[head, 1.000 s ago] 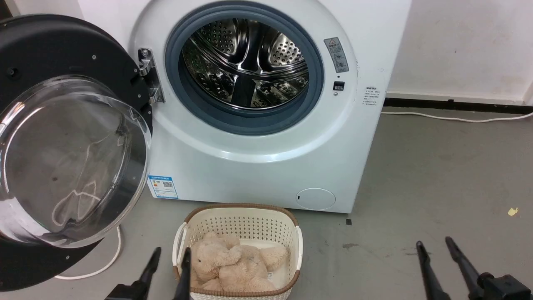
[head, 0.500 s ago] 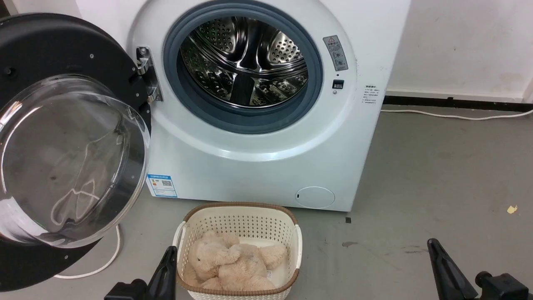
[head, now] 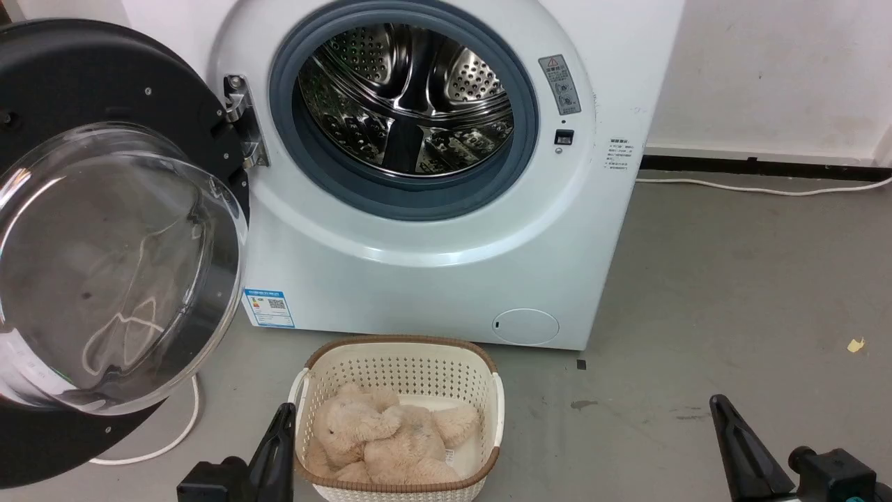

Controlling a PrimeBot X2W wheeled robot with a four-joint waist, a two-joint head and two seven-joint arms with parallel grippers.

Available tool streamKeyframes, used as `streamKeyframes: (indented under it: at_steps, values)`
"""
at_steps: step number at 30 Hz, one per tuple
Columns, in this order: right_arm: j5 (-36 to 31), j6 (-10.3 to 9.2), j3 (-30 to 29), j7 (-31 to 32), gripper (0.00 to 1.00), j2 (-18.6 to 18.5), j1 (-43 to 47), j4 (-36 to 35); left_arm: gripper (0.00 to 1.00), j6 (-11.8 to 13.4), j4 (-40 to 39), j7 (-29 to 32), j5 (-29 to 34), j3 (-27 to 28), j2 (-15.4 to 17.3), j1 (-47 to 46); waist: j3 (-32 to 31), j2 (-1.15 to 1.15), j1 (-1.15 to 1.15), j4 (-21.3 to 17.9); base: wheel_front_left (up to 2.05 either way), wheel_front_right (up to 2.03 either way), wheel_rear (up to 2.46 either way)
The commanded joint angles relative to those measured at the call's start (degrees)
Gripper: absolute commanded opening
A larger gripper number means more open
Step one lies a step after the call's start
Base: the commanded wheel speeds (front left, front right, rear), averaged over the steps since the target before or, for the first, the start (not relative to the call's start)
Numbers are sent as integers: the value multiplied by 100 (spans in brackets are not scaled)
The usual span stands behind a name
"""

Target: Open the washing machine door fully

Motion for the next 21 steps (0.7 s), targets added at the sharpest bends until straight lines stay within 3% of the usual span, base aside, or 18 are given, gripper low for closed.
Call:
streamKeyframes:
  at_steps: [1,21]
  values:
    - [-50,-1,14,27,0,3,-106,15,0,-18,11,15,61,47,-27,-80,3,0,0,-1,0,0,0]
    - [-121,-2,71,181,0,6,-264,38,0,-145,62,168,352,272,-197,-230,68,0,0,-33,0,0,0]
